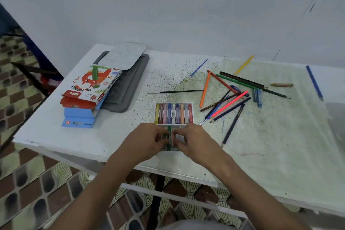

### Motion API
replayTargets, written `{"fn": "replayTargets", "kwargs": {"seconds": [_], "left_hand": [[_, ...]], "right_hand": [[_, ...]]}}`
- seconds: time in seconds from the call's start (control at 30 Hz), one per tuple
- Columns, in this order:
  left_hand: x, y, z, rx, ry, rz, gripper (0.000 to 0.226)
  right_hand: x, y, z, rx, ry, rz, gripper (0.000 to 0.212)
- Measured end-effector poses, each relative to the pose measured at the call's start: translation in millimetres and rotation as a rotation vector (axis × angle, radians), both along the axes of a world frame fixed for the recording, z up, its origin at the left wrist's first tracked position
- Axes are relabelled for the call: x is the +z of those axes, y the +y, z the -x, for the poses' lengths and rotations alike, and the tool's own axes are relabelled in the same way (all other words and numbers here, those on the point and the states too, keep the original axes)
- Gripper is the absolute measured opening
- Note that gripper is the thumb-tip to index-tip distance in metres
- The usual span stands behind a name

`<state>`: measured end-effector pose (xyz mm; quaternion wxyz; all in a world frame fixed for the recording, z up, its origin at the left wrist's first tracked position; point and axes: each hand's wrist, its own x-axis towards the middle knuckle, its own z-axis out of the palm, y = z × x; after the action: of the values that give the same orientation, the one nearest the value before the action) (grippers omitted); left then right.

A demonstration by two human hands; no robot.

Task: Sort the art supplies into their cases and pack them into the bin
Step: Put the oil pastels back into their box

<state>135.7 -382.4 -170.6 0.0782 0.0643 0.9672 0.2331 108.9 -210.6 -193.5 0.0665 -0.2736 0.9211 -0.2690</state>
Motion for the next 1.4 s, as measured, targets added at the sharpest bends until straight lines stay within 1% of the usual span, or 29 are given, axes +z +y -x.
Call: {"fn": "replayTargets", "kwargs": {"seconds": [0.2, 0.37, 0.43, 0.5, 0.53, 0.7, 0.77, 0.83, 0.93, 1.03, 1.13, 1.2, 1.3, 1.4], "left_hand": [[3, 1, 4, -0.004, -0.031, 0.013, 0.024], [9, 1, 8, -0.018, -0.089, 0.030, 0.021], [14, 2, 13, -0.005, -0.108, 0.024, 0.021], [21, 8, 23, 0.018, -0.084, 0.011, 0.023], [25, 14, 30, 0.022, -0.056, 0.009, 0.024], [32, 70, 98, -0.033, 0.058, -0.075, 0.023], [31, 98, 131, -0.079, 0.091, -0.080, 0.025], [30, 124, 160, -0.129, 0.119, -0.072, 0.025], [25, 155, 197, -0.206, 0.112, -0.032, 0.025], [17, 177, 223, -0.276, 0.034, 0.053, 0.031], [10, 191, 236, -0.354, -0.053, 0.163, 0.033], [8, 195, 238, -0.371, -0.077, 0.171, 0.030], [11, 197, 237, -0.374, -0.050, 0.142, 0.023], [11, 193, 233, -0.391, -0.047, 0.120, 0.020]], "right_hand": [[5, -1, 4, 0.010, -0.092, -0.073, 0.018], [6, 8, 4, 0.034, -0.138, 0.070, 0.016], [11, 19, 6, 0.013, -0.174, 0.155, 0.018], [17, 39, 15, -0.069, -0.190, 0.210, 0.028], [19, 52, 23, -0.119, -0.172, 0.216, 0.029], [34, 142, 75, -0.394, -0.027, 0.245, 0.015], [37, 177, 96, -0.477, 0.009, 0.255, 0.022], [37, 205, 113, -0.502, 0.009, 0.238, 0.033], [32, 233, 133, -0.406, -0.019, 0.157, 0.042], [25, 246, 145, -0.277, -0.012, 0.078, 0.038], [21, 249, 153, -0.210, -0.043, -0.036, 0.041], [19, 250, 157, -0.174, -0.040, -0.075, 0.042], [17, 251, 162, -0.130, 0.001, -0.143, 0.043], [19, 249, 161, -0.069, 0.037, -0.152, 0.043]]}}
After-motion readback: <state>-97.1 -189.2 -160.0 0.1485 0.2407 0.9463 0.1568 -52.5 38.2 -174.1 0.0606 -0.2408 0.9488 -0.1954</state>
